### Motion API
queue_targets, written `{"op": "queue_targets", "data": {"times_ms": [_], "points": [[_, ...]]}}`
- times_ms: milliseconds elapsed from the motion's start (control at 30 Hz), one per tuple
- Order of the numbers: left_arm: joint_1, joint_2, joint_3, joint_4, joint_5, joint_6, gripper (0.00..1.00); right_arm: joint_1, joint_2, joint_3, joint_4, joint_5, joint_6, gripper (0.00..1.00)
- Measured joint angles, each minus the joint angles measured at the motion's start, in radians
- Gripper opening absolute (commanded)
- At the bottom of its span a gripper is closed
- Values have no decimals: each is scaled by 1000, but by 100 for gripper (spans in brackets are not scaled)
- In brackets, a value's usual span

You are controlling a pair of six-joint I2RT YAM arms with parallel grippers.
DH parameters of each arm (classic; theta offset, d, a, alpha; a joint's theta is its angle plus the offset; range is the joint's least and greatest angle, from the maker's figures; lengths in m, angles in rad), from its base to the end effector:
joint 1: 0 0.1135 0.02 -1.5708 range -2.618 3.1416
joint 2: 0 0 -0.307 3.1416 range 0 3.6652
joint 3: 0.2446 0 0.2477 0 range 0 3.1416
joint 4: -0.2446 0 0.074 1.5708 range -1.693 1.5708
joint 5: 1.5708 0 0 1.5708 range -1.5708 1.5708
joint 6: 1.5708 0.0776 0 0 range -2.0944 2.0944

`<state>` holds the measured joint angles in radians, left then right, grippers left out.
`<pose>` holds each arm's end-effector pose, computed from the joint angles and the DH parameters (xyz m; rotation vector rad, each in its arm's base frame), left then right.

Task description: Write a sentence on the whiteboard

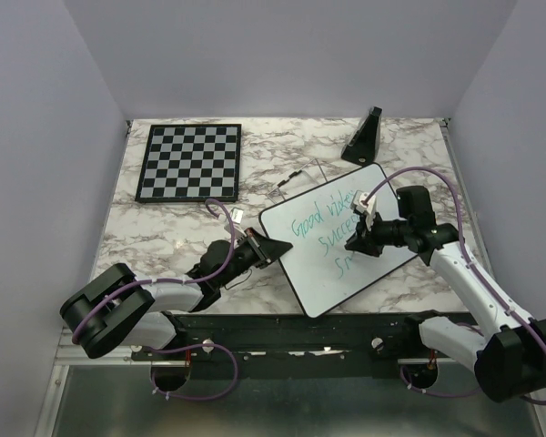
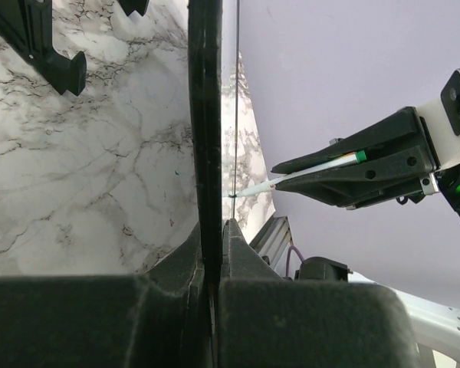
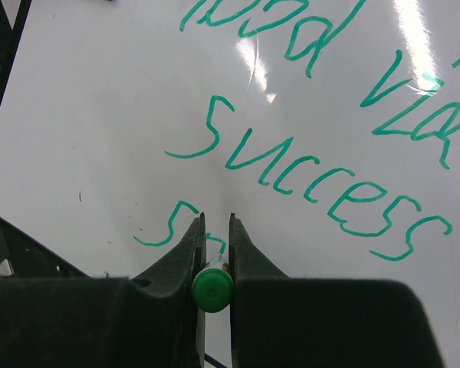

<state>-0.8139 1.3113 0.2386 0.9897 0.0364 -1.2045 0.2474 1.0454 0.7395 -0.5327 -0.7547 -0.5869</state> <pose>0.1763 -0.1908 0.2152 -0.3386 1.8764 -1.5034 0.1814 0.1006 0.2668 -1.2025 1.8846 0.7203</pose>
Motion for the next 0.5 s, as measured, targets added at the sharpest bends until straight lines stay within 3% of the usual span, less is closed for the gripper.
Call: {"op": "queue_targets", "data": {"times_ms": [500], "points": [[0,0,-1,0,0,0,0,-1,23,15,-114,-24,-77,1]]}}
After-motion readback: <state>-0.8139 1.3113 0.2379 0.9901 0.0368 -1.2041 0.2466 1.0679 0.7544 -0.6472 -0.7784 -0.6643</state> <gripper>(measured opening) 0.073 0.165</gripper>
